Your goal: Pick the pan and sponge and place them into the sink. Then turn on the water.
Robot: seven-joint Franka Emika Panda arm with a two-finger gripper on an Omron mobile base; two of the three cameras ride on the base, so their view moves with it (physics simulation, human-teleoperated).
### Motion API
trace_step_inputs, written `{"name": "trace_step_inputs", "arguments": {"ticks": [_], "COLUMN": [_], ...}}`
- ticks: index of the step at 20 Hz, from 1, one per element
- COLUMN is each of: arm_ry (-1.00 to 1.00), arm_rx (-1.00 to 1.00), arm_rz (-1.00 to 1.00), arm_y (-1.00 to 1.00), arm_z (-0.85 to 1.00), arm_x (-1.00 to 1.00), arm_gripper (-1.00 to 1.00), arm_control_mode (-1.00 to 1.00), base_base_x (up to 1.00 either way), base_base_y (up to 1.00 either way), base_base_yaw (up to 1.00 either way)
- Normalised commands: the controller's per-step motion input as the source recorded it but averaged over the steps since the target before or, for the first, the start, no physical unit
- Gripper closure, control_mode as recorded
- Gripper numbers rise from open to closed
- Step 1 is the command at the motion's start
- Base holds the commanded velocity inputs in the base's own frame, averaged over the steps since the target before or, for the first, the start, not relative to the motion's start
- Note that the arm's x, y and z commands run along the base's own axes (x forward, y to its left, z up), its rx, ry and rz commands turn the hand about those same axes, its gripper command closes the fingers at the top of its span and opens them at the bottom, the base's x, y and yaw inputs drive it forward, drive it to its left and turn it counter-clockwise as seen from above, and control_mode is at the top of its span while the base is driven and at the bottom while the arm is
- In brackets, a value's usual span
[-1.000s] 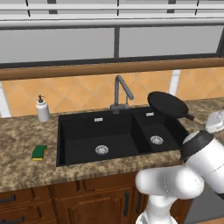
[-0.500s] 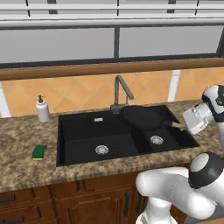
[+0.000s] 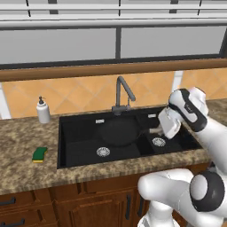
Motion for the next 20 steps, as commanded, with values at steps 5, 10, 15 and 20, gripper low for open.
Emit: {"name": "trace_step_inputs", "arguments": {"ticks": [5,10,15,20], "arm_ry": [-0.02,0.00,0.00,0.00], "arm_rx": [-0.25,-0.20,-0.21,-0.21], "arm_rz": [0.03,0.04,0.04,0.04], "arm_y": [0.90,0.43,0.36,0.31], "arm_z": [-0.35,-0.18,-0.28,-0.34], "arm_x": [0.51,0.72,0.58,0.46], "arm_gripper": [1.00,1.00,1.00,1.00], "arm_control_mode": [-1.00,-1.00,-1.00,-1.00], "base_base_x": [0.00,0.00,0.00,0.00], "base_base_y": [0.00,0.00,0.00,0.00], "base_base_yaw": [0.00,0.00,0.00,0.00]}}
